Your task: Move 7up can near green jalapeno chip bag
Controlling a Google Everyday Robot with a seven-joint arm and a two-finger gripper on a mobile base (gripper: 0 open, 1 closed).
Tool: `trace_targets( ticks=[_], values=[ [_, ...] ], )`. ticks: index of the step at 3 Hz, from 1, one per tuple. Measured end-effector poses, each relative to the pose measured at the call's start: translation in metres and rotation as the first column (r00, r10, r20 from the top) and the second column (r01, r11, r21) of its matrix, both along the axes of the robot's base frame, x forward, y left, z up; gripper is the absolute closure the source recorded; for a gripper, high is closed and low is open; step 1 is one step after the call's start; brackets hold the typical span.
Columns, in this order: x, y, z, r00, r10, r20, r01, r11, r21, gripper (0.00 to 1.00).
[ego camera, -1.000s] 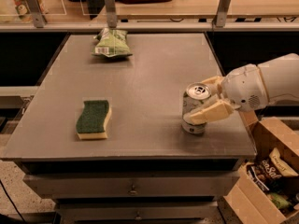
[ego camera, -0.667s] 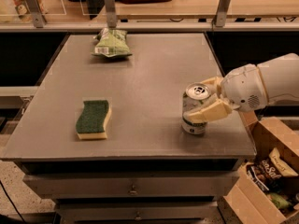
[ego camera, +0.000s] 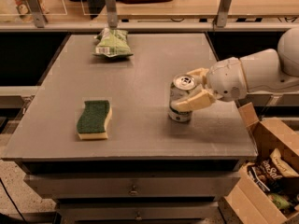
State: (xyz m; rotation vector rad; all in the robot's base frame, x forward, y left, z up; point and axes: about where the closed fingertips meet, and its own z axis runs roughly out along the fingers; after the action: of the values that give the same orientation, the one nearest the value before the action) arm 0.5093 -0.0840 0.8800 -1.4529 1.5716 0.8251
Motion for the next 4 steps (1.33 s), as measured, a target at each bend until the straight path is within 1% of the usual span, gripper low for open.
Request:
trace_targets(
  ticks=[1,2,4],
  values=[
    [0.044,0.027,0.004,0.9954,0.094,0.02,-0.095,0.993,0.064,1.0],
    [0.084,0.06,-0.006,0.9795,0.201,0.005,-0.201,0.974,0.103,1.0],
    [0.085,0.06,-0.001,0.9795,0.202,0.005,-0.201,0.974,0.103,1.0]
  ],
)
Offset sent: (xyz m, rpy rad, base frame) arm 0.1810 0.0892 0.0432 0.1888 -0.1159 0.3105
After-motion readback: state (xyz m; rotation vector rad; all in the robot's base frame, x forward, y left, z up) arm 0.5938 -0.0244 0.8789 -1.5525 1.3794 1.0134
